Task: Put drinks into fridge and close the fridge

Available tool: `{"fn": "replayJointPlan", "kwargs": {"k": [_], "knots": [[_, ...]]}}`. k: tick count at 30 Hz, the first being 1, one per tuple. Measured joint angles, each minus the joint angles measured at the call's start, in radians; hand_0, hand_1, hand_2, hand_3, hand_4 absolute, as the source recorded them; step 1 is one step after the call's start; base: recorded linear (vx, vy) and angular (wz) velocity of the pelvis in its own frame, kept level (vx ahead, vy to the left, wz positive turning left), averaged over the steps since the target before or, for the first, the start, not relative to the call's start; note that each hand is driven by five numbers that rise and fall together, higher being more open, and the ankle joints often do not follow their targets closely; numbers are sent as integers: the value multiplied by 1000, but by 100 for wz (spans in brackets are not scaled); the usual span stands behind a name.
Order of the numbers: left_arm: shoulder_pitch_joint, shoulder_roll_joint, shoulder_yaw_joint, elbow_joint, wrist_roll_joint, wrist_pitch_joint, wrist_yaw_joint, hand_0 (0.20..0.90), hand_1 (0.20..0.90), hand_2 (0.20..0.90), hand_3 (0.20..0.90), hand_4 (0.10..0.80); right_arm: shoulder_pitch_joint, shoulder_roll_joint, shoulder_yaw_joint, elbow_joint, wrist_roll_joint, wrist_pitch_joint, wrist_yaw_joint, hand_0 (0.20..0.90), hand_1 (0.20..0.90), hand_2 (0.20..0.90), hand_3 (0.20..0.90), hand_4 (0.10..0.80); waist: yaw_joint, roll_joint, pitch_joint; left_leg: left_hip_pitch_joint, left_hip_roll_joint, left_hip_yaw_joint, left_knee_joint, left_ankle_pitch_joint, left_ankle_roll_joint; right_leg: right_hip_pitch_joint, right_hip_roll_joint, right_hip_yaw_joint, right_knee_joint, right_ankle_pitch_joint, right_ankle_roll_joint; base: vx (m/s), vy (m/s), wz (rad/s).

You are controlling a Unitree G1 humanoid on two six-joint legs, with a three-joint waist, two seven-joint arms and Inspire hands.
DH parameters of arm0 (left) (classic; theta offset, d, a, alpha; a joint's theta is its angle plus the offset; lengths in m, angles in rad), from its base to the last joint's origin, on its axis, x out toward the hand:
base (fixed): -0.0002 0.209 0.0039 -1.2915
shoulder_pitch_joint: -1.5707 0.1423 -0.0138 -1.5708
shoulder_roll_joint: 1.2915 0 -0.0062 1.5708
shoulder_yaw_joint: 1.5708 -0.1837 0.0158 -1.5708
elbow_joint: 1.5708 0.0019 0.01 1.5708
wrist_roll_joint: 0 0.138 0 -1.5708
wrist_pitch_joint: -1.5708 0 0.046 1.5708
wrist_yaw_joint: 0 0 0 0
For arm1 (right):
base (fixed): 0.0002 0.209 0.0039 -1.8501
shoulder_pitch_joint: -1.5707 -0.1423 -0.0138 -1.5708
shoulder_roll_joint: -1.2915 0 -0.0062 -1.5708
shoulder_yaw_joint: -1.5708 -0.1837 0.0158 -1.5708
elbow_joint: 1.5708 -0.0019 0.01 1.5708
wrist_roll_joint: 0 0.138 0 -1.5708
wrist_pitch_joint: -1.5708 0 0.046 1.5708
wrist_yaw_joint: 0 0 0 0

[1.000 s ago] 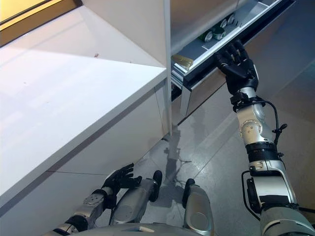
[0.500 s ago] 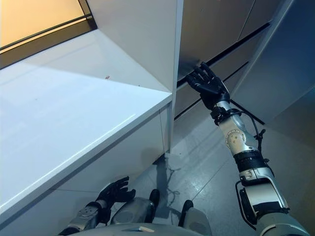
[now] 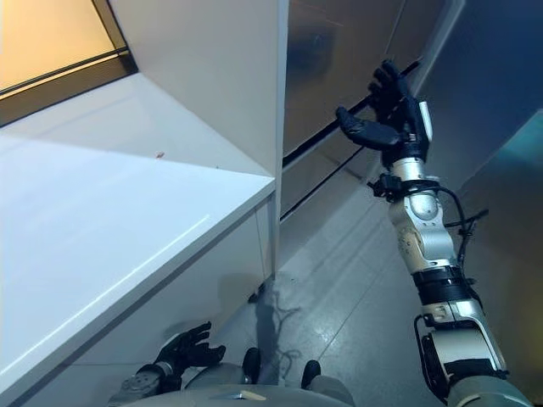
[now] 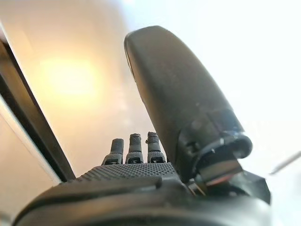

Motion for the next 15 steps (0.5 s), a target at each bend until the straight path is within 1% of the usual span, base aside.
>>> {"fn": "replayJointPlan", "kwargs": {"k": [3,5,7,11,13,15], "knots": [[16,-3,5,4,-2,0,-2,900,900,900,900,800,61,1,-39,8,0,-11,-62,900,900,900,900,800,-13,2,-34,18,5,19,-33,6,-2,4,12,19,-26,10,-1,-67,-98,-19],[20,-5,9,19,-5,0,-9,900,900,900,900,800,109,2,-57,16,5,-15,-92,900,900,900,900,800,-24,3,-44,27,9,21,-46,9,-5,18,13,20,-51,19,-4,-78,-98,-8],[22,-7,9,20,-17,3,-13,900,900,900,900,800,150,22,-72,61,22,-28,-83,900,900,900,900,800,-37,5,-53,38,13,21,-61,13,-11,35,18,19,-74,26,-8,-73,-88,-2],[21,-18,9,20,-53,10,-17,900,900,900,900,800,271,111,-77,266,123,-13,24,900,900,900,900,800,-48,7,-83,67,29,22,-121,38,-25,46,34,16,-101,34,-19,-62,-72,-2],[21,-21,9,20,-80,17,-17,900,900,900,900,800,333,160,-47,390,153,28,82,900,900,900,900,800,-55,12,-86,72,34,21,-127,40,-27,56,41,14,-114,37,-23,-35,-57,2],[17,-32,9,20,-103,25,-20,900,900,900,900,800,389,198,7,512,152,81,125,900,900,900,900,800,-59,27,-88,71,37,22,-127,39,-28,55,44,14,-114,37,-23,-19,-45,-1]]}}
